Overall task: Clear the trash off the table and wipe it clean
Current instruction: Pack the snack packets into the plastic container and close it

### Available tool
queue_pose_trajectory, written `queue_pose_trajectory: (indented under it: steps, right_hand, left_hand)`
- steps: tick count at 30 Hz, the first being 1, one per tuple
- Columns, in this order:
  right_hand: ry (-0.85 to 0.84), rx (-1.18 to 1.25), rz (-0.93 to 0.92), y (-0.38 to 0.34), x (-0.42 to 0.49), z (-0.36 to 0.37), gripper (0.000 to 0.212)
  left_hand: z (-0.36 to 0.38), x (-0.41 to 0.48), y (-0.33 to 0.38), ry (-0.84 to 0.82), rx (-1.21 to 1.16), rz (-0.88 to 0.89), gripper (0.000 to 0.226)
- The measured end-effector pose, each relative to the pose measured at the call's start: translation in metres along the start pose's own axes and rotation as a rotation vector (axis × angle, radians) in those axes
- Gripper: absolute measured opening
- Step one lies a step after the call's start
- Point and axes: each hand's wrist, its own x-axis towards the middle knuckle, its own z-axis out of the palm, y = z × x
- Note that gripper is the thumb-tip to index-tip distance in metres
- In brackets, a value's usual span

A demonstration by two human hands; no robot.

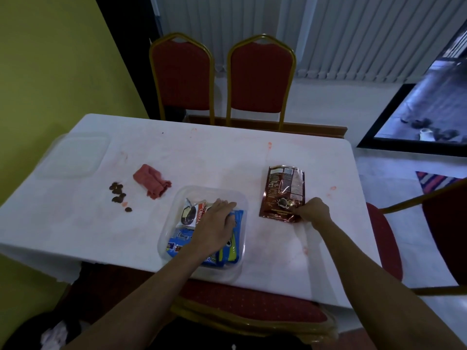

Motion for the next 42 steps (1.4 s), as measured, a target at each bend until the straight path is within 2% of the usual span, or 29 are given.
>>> queue_pose_trajectory:
  steps: [3,5,8,11,14,17,20,22,24,26,27,29,31,34,36,39,42]
  right_hand:
    - [-0.012,0.018,-0.030,-0.014,-0.004,-0.016,0.030]
    - [0.022,0.001,-0.119,-0.033,-0.013,-0.028,0.018]
    - [0.094,-0.060,-0.302,-0.073,-0.041,-0.050,0.017]
    - [0.067,-0.049,-0.436,-0.113,-0.077,-0.068,0.013]
    - [-0.050,0.112,-0.530,-0.137,-0.113,-0.078,0.015]
    - [-0.303,0.285,-0.589,-0.144,-0.142,-0.073,0.016]
    - [-0.601,0.432,-0.555,-0.145,-0.151,-0.045,0.020]
    - [-0.663,0.392,-0.510,-0.141,-0.140,-0.014,0.019]
    - [-0.521,0.147,-0.539,-0.134,-0.120,0.022,0.016]
    - [-0.257,-0.184,-0.617,-0.123,-0.101,0.052,0.014]
    - [-0.146,-0.310,-0.654,-0.117,-0.096,0.063,0.020]
    - [0.023,-0.434,-0.722,-0.106,-0.096,0.075,0.034]
    - [0.121,-0.465,-0.812,-0.099,-0.106,0.079,0.035]
    - [0.107,-0.494,-0.959,-0.089,-0.128,0.087,0.038]
    - [0.050,-0.541,-1.006,-0.079,-0.134,0.099,0.047]
    - [-0.037,-0.760,-0.964,-0.067,-0.128,0.117,0.081]
    - [-0.077,-0.883,-0.930,-0.070,-0.123,0.124,0.094]
  left_hand:
    - [-0.005,-0.002,-0.003,0.049,-0.018,-0.017,0.042]
    - [-0.008,-0.004,-0.004,0.084,-0.058,-0.031,0.041]
    - [-0.020,-0.003,0.001,0.169,-0.160,-0.086,0.039]
    - [-0.040,0.001,0.008,0.246,-0.234,-0.138,0.035]
    - [-0.062,0.003,0.013,0.293,-0.301,-0.177,0.035]
    - [-0.077,0.000,0.012,0.330,-0.356,-0.193,0.037]
    - [-0.085,-0.001,0.005,0.401,-0.466,-0.238,0.037]
    - [-0.088,-0.001,-0.001,0.460,-0.449,-0.324,0.035]
    - [-0.082,0.001,-0.015,0.480,-0.336,-0.360,0.036]
    - [-0.073,0.003,-0.029,0.360,-0.130,-0.364,0.046]
    - [-0.067,0.004,-0.035,0.267,-0.022,-0.373,0.054]
    - [-0.052,0.001,-0.040,0.153,0.114,-0.372,0.063]
    - [-0.038,-0.007,-0.038,0.139,0.208,-0.285,0.064]
    - [-0.017,-0.020,-0.040,0.137,0.319,-0.133,0.058]
    - [-0.008,-0.021,-0.044,0.092,0.351,-0.095,0.059]
    - [-0.003,-0.019,-0.050,0.056,0.408,-0.073,0.064]
    - [-0.005,-0.018,-0.059,0.048,0.437,-0.062,0.068]
